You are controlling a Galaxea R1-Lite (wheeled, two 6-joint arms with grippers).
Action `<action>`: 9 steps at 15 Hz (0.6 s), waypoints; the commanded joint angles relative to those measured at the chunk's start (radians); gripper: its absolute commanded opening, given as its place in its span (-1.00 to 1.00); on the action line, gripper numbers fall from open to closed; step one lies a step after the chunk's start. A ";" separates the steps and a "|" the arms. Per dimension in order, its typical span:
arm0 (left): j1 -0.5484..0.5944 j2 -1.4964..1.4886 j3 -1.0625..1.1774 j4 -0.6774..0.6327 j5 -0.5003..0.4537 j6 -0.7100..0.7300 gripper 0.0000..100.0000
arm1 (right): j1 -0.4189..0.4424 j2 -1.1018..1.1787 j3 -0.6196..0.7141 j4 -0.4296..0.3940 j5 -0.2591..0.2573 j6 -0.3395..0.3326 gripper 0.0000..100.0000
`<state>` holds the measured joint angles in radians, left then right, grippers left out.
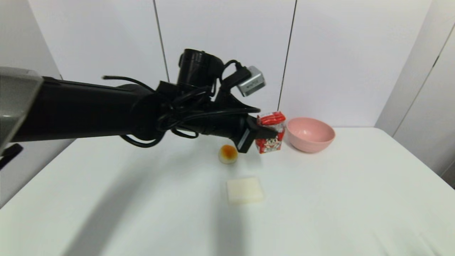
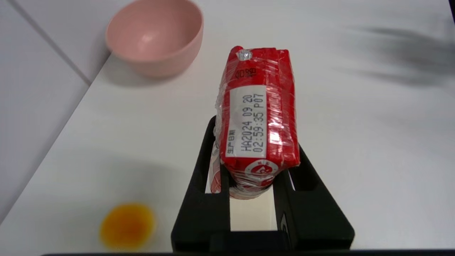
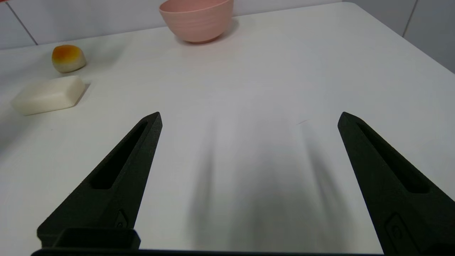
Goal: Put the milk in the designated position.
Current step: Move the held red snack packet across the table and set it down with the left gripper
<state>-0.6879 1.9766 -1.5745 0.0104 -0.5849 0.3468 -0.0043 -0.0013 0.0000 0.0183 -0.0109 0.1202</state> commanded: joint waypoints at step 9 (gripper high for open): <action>-0.173 0.501 -0.404 -0.250 0.194 -0.163 -1.00 | 0.000 0.001 0.000 0.000 0.000 0.001 1.00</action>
<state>-0.8381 2.3894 -1.9700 -0.1345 -0.4472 0.2285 -0.0043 -0.0013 0.0000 0.0181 -0.0109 0.1202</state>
